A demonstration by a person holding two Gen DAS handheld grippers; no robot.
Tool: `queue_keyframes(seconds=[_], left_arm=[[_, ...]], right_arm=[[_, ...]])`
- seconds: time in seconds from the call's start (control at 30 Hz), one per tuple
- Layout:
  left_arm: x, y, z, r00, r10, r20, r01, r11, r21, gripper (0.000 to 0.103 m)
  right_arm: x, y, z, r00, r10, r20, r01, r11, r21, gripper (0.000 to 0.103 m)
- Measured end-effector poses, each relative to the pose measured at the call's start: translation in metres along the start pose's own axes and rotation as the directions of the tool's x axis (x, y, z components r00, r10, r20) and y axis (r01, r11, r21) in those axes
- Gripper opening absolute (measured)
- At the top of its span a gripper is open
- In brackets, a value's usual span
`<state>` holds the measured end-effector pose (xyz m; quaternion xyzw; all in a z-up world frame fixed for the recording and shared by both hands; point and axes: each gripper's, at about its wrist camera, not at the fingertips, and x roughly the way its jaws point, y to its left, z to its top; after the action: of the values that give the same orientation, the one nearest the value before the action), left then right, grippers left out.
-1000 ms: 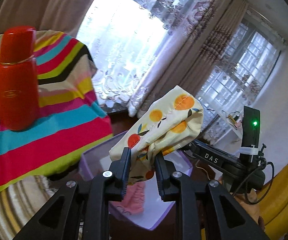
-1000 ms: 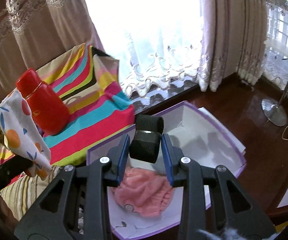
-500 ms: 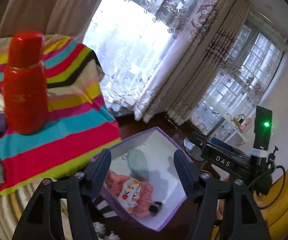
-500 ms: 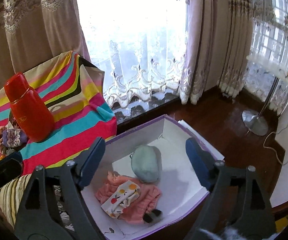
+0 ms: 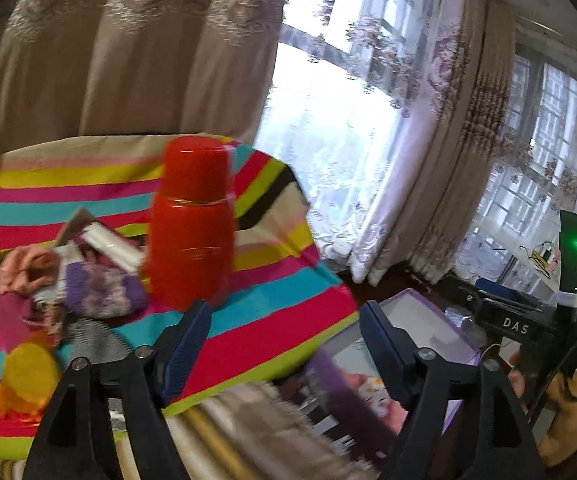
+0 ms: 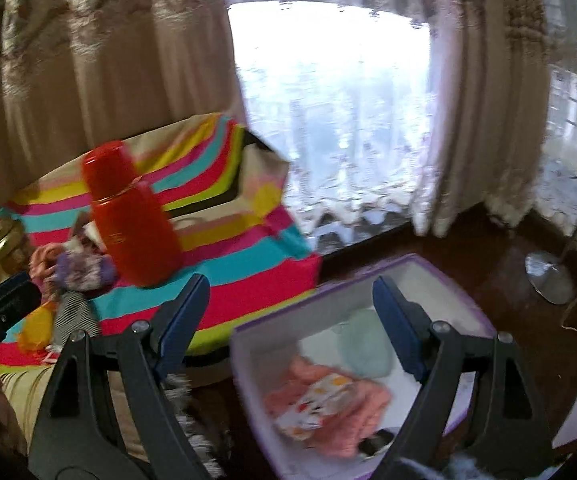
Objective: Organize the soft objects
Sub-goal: 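Move both open tools back toward the pile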
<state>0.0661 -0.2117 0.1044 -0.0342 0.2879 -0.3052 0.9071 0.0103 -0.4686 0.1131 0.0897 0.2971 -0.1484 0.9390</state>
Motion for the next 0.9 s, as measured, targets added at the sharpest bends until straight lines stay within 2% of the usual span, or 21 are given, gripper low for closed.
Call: queue_keyframes(seconds=[0.07, 0.2, 0.33, 0.4, 0.5, 0.6, 0.77, 0.8, 0.9], left_arm=[[-0.009, 0.019, -0.003, 1.000, 0.018, 0.006, -0.018, 1.000, -0.007, 0.079], [-0.027, 0.056, -0.009, 0.995, 0.098, 0.023, -0.098, 0.995, -0.027, 0.079], [-0.041, 0.093, -0.010, 0.981, 0.188, 0.043, -0.185, 0.980, -0.068, 0.079], [-0.050, 0.114, -0.011, 0.969, 0.240, 0.061, -0.233, 0.967, -0.106, 0.079], [-0.061, 0.142, -0.012, 0.936, 0.345, 0.075, -0.330, 0.930, -0.158, 0.079], [-0.066, 0.173, -0.018, 0.891, 0.451, 0.054, -0.432, 0.877, -0.209, 0.079], [-0.062, 0.220, -0.039, 0.841, 0.539, -0.046, -0.523, 0.789, -0.322, 0.079], [-0.059, 0.230, -0.045, 0.836, 0.544, -0.073, -0.533, 0.773, -0.345, 0.079], [-0.052, 0.250, -0.058, 0.844, 0.522, -0.125, -0.524, 0.751, -0.402, 0.079]], right_arm=[[0.003, 0.018, -0.002, 1.000, 0.023, -0.015, -0.024, 0.999, -0.028, 0.086], [0.010, 0.052, -0.009, 0.996, 0.073, -0.048, -0.077, 0.995, -0.071, 0.086], [0.015, 0.079, -0.015, 0.988, 0.137, -0.077, -0.144, 0.986, -0.089, 0.086], [0.017, 0.098, -0.019, 0.981, 0.167, -0.094, -0.177, 0.978, -0.107, 0.086], [0.020, 0.123, -0.023, 0.975, 0.191, -0.114, -0.205, 0.971, -0.123, 0.086], [0.027, 0.151, -0.024, 0.968, 0.215, -0.129, -0.232, 0.964, -0.132, 0.086], [0.047, 0.199, -0.025, 0.954, 0.258, -0.150, -0.279, 0.950, -0.142, 0.086], [0.053, 0.210, -0.026, 0.947, 0.273, -0.169, -0.297, 0.945, -0.140, 0.086], [0.072, 0.250, -0.031, 0.911, 0.338, -0.236, -0.378, 0.913, -0.153, 0.086]])
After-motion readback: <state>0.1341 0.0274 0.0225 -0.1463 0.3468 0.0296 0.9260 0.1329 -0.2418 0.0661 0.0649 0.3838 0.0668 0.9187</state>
